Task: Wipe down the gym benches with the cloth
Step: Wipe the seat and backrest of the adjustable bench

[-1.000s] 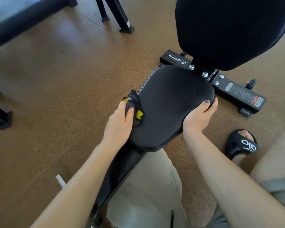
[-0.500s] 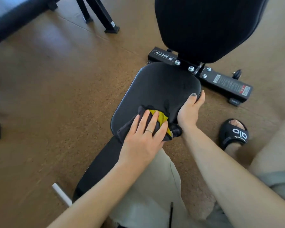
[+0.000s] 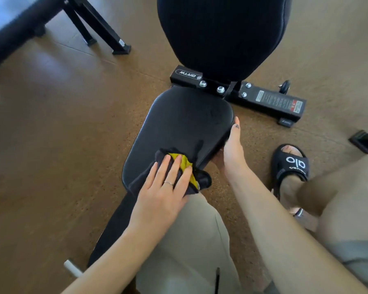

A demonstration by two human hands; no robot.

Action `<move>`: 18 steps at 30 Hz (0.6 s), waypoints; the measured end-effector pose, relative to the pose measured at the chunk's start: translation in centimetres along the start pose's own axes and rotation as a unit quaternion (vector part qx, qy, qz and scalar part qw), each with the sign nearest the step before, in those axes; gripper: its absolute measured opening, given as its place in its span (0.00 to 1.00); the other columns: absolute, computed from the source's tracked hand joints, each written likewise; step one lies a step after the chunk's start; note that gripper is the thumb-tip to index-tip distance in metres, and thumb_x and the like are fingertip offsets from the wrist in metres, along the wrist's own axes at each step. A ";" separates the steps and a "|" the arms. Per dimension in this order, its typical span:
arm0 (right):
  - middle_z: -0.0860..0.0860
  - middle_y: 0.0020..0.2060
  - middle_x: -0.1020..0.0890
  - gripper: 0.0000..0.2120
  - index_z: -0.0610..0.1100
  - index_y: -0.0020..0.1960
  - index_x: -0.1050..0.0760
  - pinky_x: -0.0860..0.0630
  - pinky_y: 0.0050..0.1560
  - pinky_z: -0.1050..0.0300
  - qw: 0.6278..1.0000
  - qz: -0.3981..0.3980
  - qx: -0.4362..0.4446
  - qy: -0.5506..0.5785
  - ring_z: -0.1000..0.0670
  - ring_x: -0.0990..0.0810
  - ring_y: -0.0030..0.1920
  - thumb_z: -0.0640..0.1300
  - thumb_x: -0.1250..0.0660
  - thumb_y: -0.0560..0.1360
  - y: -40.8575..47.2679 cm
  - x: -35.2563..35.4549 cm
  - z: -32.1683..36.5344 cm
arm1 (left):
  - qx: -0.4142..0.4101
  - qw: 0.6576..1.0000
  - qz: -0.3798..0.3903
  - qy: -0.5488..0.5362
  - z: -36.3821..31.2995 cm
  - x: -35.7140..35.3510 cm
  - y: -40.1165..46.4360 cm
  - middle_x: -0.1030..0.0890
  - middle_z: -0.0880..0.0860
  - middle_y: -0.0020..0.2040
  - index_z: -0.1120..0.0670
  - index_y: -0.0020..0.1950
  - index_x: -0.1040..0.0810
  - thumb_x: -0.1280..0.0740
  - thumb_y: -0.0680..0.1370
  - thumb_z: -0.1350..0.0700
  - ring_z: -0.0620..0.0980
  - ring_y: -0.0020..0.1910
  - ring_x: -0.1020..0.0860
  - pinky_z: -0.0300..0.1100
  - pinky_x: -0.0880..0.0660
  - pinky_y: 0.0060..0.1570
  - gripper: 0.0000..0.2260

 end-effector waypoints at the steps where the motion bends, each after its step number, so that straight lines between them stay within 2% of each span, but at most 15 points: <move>1: 0.49 0.77 0.30 0.30 0.59 0.80 0.38 0.33 0.74 0.32 0.999 0.001 -0.031 0.024 0.40 0.30 0.75 0.70 0.48 0.81 0.3 0.3 0.0 | 0.011 1.000 0.017 0.001 -0.7 -0.2 1.4 0.30 0.64 0.76 0.58 0.77 0.31 0.28 0.80 0.50 0.66 0.77 0.33 0.62 0.30 0.72 0.28; 3: 0.47 0.72 0.23 0.32 0.53 0.76 0.31 0.28 0.72 0.37 0.997 -0.010 -0.069 0.026 0.39 0.24 0.70 0.71 0.48 0.81 0.6 1.0 0.2 | 0.032 0.999 0.040 0.007 -1.8 -0.8 4.3 0.32 0.66 0.77 0.60 0.79 0.34 0.28 0.80 0.54 0.68 0.77 0.35 0.63 0.32 0.73 0.30; 5: 0.47 0.70 0.21 0.30 0.53 0.74 0.28 0.29 0.72 0.39 0.997 -0.015 -0.070 0.026 0.41 0.22 0.68 0.70 0.48 0.81 1.0 1.3 0.3 | 0.044 0.998 0.055 0.003 -2.8 -1.5 7.7 0.34 0.68 0.77 0.62 0.79 0.37 0.29 0.80 0.57 0.70 0.77 0.36 0.64 0.34 0.74 0.31; 8: 0.49 0.68 0.20 0.32 0.52 0.72 0.26 0.31 0.74 0.39 0.997 0.000 -0.063 0.041 0.44 0.22 0.68 0.72 0.49 0.80 0.7 1.7 0.4 | 0.055 0.997 0.050 -0.012 -4.0 -2.4 13.2 0.37 0.68 0.79 0.62 0.81 0.41 0.37 0.84 0.55 0.69 0.78 0.39 0.63 0.39 0.76 0.28; 12: 0.49 0.69 0.21 0.33 0.54 0.72 0.27 0.34 0.76 0.40 0.994 0.048 -0.050 0.085 0.45 0.24 0.70 0.71 0.55 0.81 0.3 2.1 1.1 | 0.052 0.996 0.068 -0.013 -5.0 -3.0 17.2 0.45 0.65 0.82 0.60 0.83 0.49 0.47 0.86 0.50 0.66 0.81 0.48 0.61 0.48 0.80 0.28; 15: 0.48 0.68 0.20 0.33 0.54 0.71 0.26 0.31 0.74 0.40 0.994 0.047 -0.058 0.081 0.45 0.22 0.68 0.72 0.54 0.81 -0.6 1.6 1.1 | 0.043 0.997 0.058 -0.014 -4.4 -2.4 14.6 0.43 0.65 0.82 0.60 0.83 0.47 0.43 0.85 0.53 0.65 0.81 0.46 0.60 0.45 0.79 0.28; 18: 0.50 0.72 0.24 0.28 0.60 0.74 0.29 0.34 0.76 0.36 0.996 0.047 -0.047 0.061 0.43 0.25 0.71 0.69 0.55 0.83 -0.8 1.3 0.8 | 0.016 0.997 0.072 -0.004 -3.4 -1.5 9.0 0.37 0.65 0.79 0.60 0.81 0.39 0.32 0.81 0.58 0.66 0.79 0.39 0.61 0.38 0.77 0.31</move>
Point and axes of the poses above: each hand's wrist, its own y-axis towards the middle knuckle, its own x-axis out of the back of the hand, z = x × y, the point moved 4 cm from there along y, towards the middle knuckle
